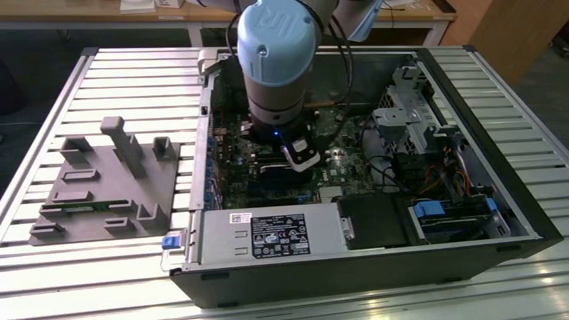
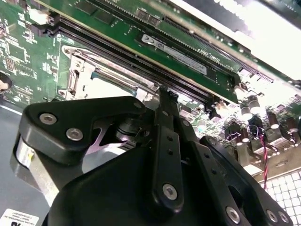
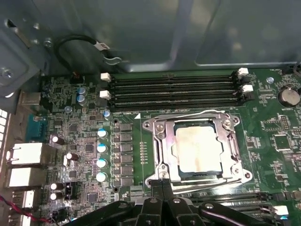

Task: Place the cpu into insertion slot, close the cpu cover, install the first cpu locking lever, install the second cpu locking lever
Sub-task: 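Install the second cpu locking lever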

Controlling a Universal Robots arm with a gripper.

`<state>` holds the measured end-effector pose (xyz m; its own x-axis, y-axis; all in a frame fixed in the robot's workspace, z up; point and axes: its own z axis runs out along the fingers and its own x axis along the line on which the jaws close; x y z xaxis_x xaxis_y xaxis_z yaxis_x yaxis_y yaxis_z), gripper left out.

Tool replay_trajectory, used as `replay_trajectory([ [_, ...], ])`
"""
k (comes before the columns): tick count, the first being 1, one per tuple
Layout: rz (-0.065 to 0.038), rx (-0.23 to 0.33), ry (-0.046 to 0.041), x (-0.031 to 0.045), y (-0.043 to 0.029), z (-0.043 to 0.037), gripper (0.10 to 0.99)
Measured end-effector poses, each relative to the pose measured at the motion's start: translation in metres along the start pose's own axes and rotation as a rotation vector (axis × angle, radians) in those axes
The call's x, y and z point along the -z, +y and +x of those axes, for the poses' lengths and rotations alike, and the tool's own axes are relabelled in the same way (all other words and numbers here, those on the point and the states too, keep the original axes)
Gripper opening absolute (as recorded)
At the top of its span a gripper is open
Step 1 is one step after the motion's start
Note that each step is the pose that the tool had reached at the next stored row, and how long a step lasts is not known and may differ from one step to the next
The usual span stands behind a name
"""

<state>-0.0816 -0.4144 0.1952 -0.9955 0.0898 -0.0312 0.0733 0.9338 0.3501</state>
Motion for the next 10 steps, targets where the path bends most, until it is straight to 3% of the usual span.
replay_trajectory([
  [4,-0.007,0.0,0.0005,-0.0019,0.0008,0.0011,0.106],
  [10,-0.007,-0.001,0.0004,-0.0044,0.0019,0.0015,0.106],
])
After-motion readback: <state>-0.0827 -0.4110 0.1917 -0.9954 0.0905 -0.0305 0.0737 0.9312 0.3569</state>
